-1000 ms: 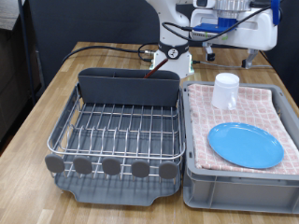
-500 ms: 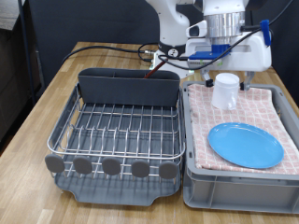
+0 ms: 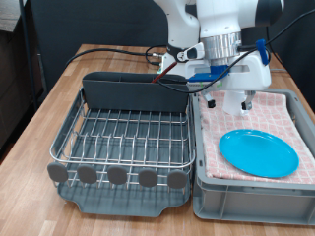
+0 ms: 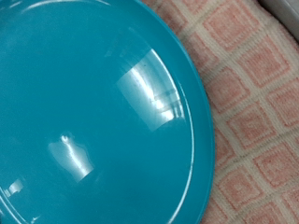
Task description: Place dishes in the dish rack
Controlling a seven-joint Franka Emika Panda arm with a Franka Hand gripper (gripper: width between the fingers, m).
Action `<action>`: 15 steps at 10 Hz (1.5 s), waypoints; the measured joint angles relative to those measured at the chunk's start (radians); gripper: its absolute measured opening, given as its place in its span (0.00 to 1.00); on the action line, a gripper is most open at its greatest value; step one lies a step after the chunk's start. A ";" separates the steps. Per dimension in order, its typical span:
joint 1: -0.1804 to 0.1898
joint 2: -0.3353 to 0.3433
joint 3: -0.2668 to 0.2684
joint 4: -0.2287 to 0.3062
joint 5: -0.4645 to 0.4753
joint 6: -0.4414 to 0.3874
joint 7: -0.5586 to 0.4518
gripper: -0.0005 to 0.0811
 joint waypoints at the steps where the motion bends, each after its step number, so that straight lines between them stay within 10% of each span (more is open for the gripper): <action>1: 0.000 0.015 0.011 0.001 0.084 0.014 -0.084 0.99; 15: -0.017 0.221 0.073 0.164 0.420 0.032 -0.397 0.99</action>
